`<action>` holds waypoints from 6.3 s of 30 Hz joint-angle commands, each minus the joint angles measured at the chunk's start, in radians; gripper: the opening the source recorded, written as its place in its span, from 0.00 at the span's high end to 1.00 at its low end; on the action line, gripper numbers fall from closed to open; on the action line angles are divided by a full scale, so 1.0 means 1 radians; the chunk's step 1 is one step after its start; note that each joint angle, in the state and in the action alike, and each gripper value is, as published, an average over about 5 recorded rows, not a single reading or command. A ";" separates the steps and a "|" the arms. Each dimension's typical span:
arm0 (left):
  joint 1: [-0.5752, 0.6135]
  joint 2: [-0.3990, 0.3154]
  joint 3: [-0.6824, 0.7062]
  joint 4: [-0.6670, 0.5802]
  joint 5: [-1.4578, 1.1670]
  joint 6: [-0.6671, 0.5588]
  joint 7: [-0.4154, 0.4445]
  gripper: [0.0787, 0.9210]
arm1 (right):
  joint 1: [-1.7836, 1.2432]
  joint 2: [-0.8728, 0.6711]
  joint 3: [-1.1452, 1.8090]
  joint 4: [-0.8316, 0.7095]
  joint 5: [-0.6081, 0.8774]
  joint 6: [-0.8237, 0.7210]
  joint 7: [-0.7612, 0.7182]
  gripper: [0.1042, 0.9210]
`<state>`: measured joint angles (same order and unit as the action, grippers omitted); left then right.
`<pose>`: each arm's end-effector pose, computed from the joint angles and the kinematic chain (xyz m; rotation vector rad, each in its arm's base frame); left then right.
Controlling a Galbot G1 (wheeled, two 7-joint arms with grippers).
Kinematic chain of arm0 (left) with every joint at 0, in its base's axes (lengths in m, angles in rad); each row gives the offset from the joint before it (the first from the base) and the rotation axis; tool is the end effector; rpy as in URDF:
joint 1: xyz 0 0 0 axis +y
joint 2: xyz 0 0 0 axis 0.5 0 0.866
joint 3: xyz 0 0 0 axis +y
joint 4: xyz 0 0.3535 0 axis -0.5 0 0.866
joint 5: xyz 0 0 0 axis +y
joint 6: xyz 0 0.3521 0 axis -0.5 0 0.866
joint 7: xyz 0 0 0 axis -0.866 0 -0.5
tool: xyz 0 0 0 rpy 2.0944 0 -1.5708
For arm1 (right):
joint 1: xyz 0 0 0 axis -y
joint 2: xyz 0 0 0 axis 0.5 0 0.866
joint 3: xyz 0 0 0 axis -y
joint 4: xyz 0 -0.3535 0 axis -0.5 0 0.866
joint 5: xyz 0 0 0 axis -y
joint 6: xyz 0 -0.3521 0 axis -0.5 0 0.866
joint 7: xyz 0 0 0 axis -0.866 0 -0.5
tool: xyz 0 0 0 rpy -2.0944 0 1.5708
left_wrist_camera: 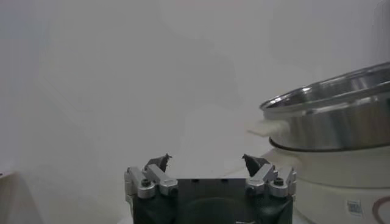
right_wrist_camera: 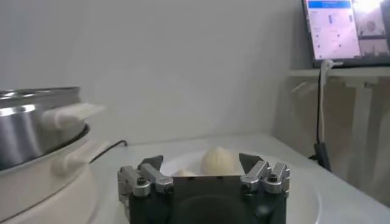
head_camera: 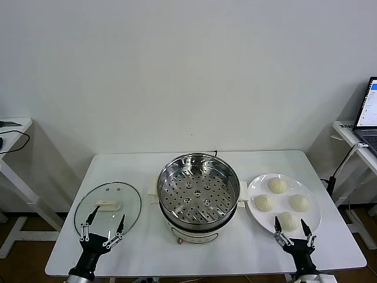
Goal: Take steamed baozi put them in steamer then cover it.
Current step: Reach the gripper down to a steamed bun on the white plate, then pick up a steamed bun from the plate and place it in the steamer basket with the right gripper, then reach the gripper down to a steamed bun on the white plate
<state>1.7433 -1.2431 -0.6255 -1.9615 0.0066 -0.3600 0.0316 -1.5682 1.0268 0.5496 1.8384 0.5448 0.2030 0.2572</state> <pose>0.1222 0.1020 -0.3589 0.2670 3.0252 0.4894 0.1858 -0.1423 -0.3582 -0.2256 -3.0533 -0.0439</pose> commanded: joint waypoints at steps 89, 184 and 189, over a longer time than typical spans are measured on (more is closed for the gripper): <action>0.063 -0.031 -0.037 -0.054 0.011 -0.015 -0.009 0.12 | 1.525 -0.139 -1.034 -1.106 -0.969 0.070 -1.360 0.30; 0.057 -0.006 -0.060 -0.067 0.007 -0.025 -0.014 0.12 | 1.968 -0.410 -1.500 -0.801 -0.304 -0.062 -1.619 0.12; 0.049 -0.005 -0.057 -0.069 0.007 -0.022 -0.015 0.12 | 1.860 -0.473 -1.520 -0.782 -0.292 -0.125 -1.551 0.12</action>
<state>1.7950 -1.2511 -0.6848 -2.0304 0.0139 -0.3831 0.0163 0.3780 0.7361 -0.9298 1.1164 0.1437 0.2038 -1.3602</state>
